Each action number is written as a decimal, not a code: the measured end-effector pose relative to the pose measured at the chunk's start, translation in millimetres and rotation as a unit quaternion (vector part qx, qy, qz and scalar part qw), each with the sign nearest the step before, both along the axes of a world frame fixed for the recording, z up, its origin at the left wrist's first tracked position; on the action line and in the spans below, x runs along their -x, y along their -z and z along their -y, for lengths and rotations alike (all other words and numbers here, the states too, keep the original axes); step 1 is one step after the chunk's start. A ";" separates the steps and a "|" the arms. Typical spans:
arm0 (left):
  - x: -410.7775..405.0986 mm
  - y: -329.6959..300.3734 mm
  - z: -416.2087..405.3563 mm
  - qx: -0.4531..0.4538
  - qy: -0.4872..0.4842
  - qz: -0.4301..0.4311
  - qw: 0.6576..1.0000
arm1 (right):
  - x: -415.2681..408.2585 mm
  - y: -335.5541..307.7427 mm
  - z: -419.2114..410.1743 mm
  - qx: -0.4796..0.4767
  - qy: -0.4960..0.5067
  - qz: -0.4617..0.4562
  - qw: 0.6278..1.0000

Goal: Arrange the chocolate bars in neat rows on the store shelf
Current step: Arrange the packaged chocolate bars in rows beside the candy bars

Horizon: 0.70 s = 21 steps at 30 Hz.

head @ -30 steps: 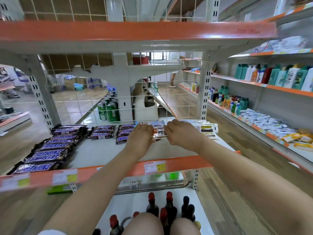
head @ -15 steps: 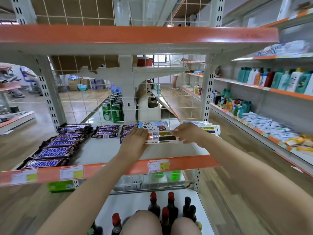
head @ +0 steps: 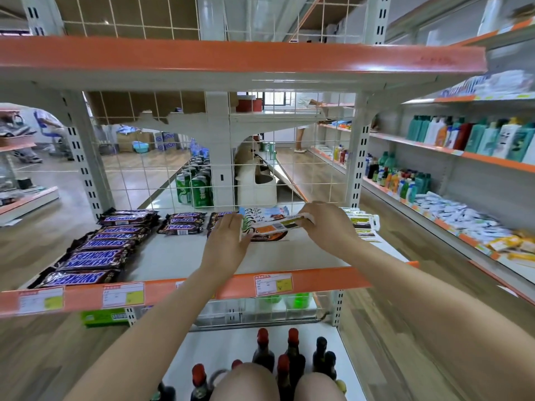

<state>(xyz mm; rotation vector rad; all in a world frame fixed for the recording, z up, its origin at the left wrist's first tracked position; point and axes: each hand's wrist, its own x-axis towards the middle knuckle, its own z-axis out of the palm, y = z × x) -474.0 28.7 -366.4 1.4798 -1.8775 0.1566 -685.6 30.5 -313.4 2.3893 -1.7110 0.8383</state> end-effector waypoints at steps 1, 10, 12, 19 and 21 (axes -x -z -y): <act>-1.8 0.7 2.1 -0.005 -0.008 -0.056 0.998 | 1.0 0.9 -1.1 0.094 -0.003 -0.084 0.992; -0.4 -20.0 -4.0 -0.337 0.077 -0.592 0.728 | 10.0 19.0 6.9 0.409 -0.175 -0.254 0.859; -2.0 -18.3 -4.7 -0.354 0.101 -0.608 0.704 | 10.1 19.8 8.0 0.426 -0.193 -0.262 0.844; -2.6 -12.7 -3.5 -0.366 0.113 -0.643 0.664 | 12.0 22.3 6.0 0.453 -0.219 -0.249 0.828; -1.5 -11.3 -3.6 -0.364 0.113 -0.654 0.653 | 11.9 22.7 5.9 0.471 -0.216 -0.253 0.817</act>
